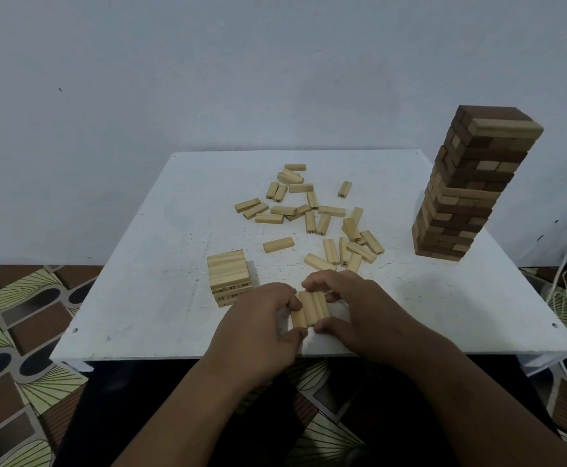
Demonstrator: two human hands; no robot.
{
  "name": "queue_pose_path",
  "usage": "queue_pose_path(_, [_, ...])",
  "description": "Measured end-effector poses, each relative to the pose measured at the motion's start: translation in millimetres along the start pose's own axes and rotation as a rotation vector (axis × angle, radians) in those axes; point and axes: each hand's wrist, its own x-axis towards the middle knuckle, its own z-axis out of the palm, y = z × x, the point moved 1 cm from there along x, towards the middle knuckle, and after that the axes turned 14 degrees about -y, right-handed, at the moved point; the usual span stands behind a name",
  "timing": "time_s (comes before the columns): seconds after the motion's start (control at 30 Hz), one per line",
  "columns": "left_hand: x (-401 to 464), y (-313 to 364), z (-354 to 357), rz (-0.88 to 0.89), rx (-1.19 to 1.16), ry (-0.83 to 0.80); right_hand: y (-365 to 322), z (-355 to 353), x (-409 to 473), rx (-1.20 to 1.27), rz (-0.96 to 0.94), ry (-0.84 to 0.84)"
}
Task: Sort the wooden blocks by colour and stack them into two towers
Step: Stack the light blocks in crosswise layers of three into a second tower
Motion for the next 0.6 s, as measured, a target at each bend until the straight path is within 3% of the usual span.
queue_pose_path(0.4, [-3.7,7.4,-4.5,0.11,-0.166,0.019,-7.2,-4.8,-2.5,0.017,-0.05,0.062])
queue_pose_path(0.6, [-11.6,11.8,-17.4,0.164,-0.282,0.076,-29.0,-25.9,-7.2,0.046,-0.183,0.155])
